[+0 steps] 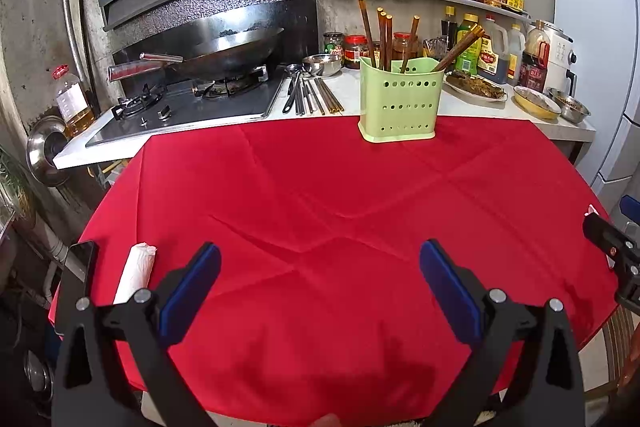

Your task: Organize utensils

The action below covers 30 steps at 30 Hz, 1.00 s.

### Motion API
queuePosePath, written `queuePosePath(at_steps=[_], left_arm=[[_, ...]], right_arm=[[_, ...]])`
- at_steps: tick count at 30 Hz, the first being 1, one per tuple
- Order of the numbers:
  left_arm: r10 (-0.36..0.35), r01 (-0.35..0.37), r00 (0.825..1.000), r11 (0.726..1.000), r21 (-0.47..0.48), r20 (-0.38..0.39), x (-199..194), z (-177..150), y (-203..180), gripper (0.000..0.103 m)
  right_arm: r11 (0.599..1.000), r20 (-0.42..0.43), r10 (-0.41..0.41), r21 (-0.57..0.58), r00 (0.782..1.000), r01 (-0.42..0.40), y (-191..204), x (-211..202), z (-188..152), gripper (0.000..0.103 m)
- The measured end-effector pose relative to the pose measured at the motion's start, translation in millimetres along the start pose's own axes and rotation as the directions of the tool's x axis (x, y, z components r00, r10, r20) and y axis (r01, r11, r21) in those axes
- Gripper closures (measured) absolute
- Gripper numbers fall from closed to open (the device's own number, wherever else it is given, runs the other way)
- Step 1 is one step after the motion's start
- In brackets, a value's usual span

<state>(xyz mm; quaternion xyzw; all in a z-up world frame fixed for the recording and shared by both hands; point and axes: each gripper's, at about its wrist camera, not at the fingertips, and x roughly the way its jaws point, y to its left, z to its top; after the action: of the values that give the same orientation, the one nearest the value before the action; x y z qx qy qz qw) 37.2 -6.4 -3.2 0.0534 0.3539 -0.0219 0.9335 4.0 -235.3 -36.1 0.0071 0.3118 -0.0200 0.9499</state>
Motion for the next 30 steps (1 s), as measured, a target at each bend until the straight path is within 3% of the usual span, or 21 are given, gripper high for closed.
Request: queuePosePath(at_steps=[30], left_arm=[[-0.009, 0.009, 1.000, 1.000, 0.011, -0.012, 5.1, -2.3, -5.5, 0.006]], right_arm=[[1.000, -0.007, -0.012, 0.014, 1.000, 0.012, -7.0, 3.5, -2.0, 0.009]])
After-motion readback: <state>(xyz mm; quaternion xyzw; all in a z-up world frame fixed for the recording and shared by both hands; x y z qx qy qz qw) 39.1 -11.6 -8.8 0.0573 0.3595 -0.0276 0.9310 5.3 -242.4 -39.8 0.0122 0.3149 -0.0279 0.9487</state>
